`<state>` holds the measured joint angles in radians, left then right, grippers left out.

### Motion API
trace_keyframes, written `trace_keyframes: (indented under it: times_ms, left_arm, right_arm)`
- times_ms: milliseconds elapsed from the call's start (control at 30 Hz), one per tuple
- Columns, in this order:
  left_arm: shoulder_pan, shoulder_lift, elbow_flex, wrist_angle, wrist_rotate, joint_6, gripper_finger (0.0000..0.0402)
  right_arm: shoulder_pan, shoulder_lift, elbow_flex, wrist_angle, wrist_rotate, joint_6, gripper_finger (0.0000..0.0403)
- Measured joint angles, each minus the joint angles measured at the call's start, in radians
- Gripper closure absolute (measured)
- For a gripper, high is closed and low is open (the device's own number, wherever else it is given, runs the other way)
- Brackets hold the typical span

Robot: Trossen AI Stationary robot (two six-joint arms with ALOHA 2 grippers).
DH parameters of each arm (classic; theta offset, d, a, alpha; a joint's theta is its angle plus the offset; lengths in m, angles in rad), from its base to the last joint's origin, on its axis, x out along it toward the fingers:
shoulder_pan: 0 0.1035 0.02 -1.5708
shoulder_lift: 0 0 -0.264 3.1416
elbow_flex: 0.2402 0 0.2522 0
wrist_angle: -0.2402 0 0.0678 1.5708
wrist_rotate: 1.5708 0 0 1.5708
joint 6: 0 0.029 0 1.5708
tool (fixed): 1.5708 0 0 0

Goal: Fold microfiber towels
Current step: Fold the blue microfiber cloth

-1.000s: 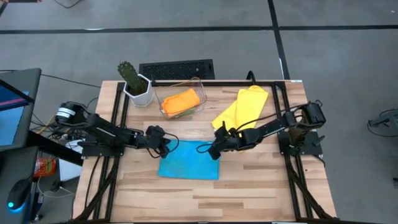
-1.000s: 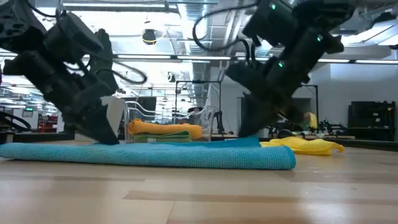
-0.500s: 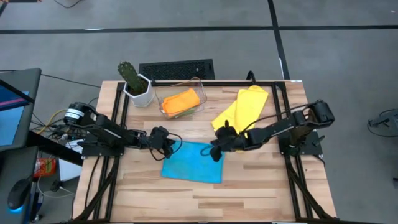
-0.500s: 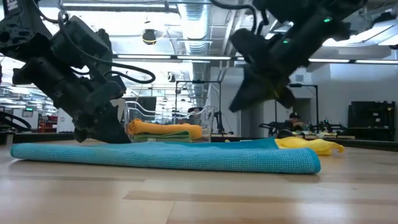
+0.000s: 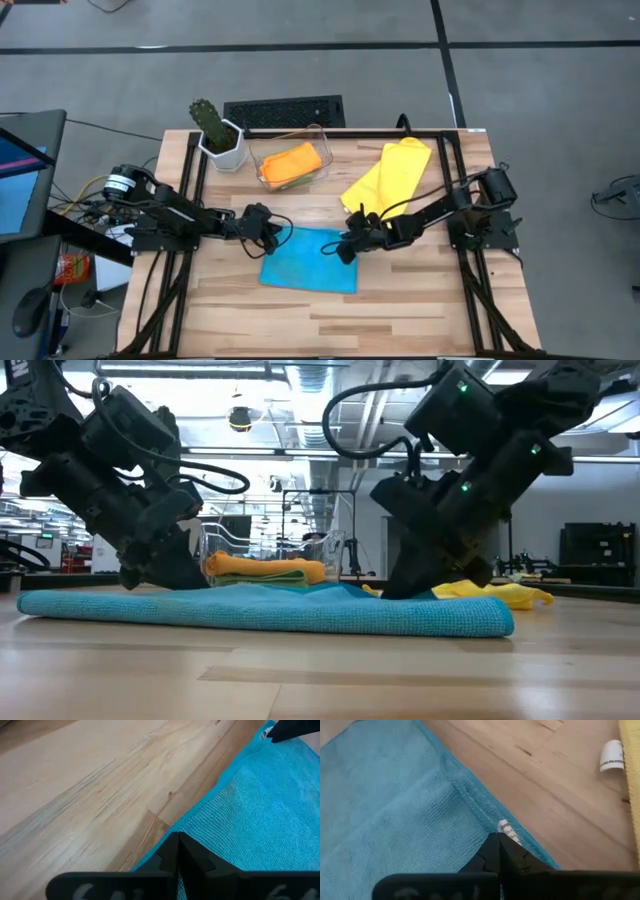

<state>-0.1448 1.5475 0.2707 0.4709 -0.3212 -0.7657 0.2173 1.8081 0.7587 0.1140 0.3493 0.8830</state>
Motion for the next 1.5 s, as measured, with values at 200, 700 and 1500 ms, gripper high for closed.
trace_keyframes:
  times_ms: [200, 700, 1500]
  left_arm:
    - [-0.001, -0.008, 0.000, 0.007, 0.086, -0.008, 0.0401]
    - [-0.006, -0.248, -0.005, -0.177, 0.144, -0.048, 0.0401]
    - [-0.489, -0.055, 0.100, 0.186, -0.165, -0.015, 0.0401]
  right_arm:
    - [-0.012, -0.054, -0.005, -0.052, 0.004, -0.023, 0.0389]
    - [0.079, -0.200, -0.004, -0.029, 0.080, -0.048, 0.0384]
    - [0.411, 0.150, -0.003, 0.511, 0.160, 0.170, 0.0374]
